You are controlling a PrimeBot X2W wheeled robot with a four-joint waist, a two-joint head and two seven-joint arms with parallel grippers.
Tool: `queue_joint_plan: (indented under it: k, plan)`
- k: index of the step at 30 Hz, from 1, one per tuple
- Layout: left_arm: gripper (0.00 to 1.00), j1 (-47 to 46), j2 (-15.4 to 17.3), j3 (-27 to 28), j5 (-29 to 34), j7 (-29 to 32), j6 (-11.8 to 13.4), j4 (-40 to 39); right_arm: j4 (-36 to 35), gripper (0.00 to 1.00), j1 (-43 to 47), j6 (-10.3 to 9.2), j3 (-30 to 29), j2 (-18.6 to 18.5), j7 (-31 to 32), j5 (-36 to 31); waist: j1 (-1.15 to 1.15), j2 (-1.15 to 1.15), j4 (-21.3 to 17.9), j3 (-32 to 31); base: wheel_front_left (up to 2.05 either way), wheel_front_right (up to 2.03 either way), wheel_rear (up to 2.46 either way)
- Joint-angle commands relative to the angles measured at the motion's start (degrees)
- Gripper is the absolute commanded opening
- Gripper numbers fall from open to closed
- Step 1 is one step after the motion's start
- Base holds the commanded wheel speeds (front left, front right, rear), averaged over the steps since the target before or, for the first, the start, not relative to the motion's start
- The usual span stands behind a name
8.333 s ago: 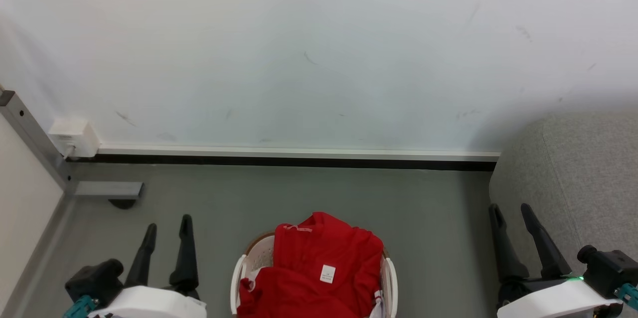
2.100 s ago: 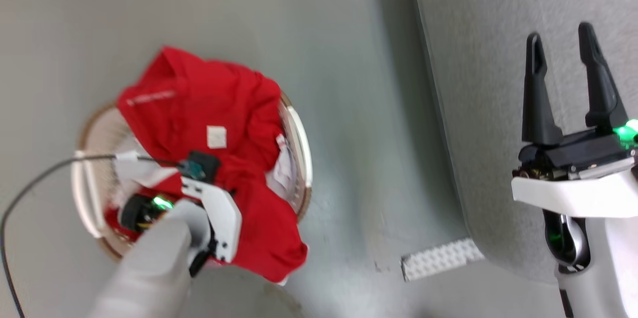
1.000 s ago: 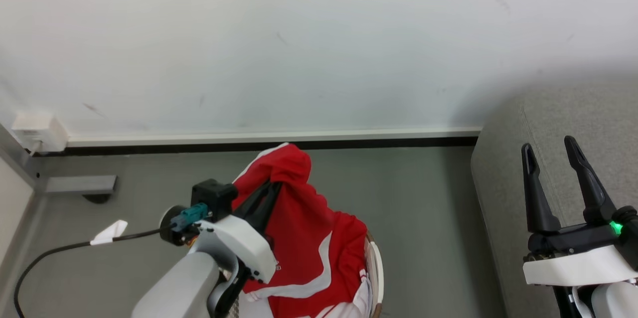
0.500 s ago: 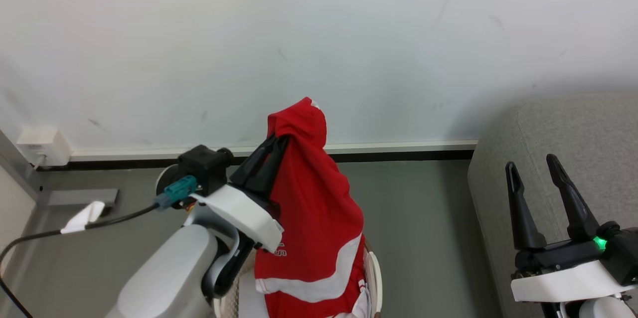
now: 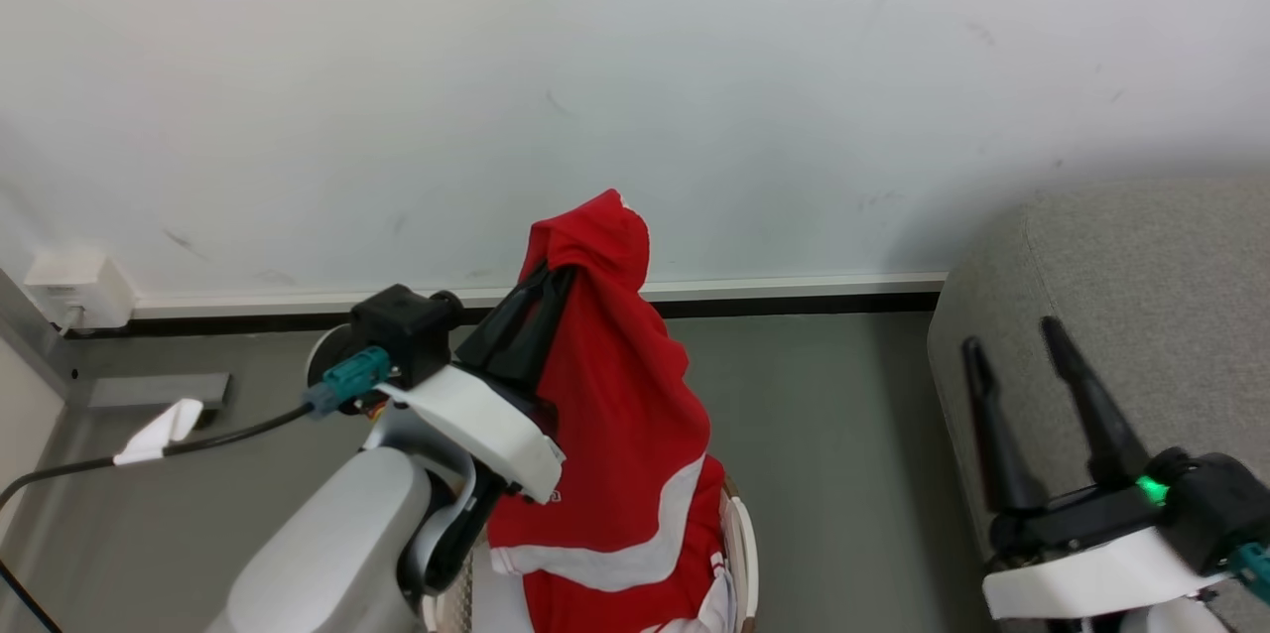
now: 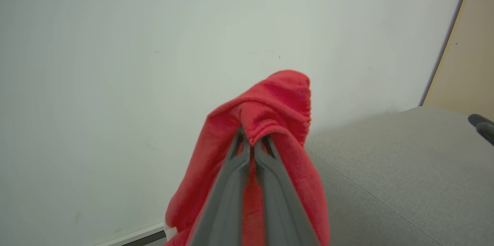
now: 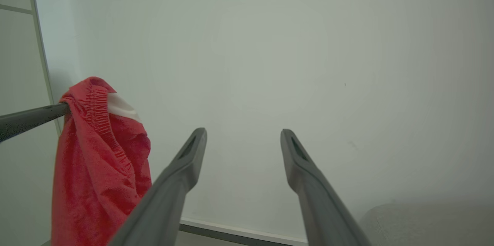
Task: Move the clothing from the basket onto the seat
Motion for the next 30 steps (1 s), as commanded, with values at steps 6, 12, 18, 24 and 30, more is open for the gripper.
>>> queue_joint_plan:
  k: [6, 12, 18, 24, 30]
  plan:
    - [0.00, 0.4, -0.6, -1.0, -0.2, 0.1, -0.3, 0.1, 1.0, 1.00, -1.4, -0.12, 8.8, -2.4, 0.1, 2.9, 0.00, 0.00, 0.8, -0.3, 0.00, 0.00, 0.00]
    - [0.00, 0.1, -1.9, -2.6, 0.0, 0.0, -1.0, 1.0, 4.9, 1.00, -4.2, -0.12, 17.9, -3.6, 0.1, 5.6, 0.00, 0.00, 2.5, -0.9, 0.00, 0.00, 0.00]
    - [0.00, -0.5, -3.7, -4.4, 0.0, 0.0, -2.1, 2.0, 13.2, 1.00, -8.8, -0.12, 24.8, -3.6, 0.1, 6.8, 0.00, 0.00, 4.9, -1.6, 0.00, 0.00, 0.00]
    - [0.00, -1.1, -5.6, -6.6, 0.2, 0.3, -3.3, 2.6, 22.0, 1.00, -13.0, -0.12, 29.4, -2.7, 0.1, 9.0, 0.00, 0.00, 8.1, -2.3, 0.00, 0.00, 0.00]
    - [0.00, -1.6, -7.9, -9.4, 0.5, 0.8, -4.8, 3.1, 28.5, 1.00, -16.2, -0.12, 34.0, -2.5, 0.1, 13.5, 0.00, 0.00, 12.1, -2.8, 0.00, 0.00, 0.00]
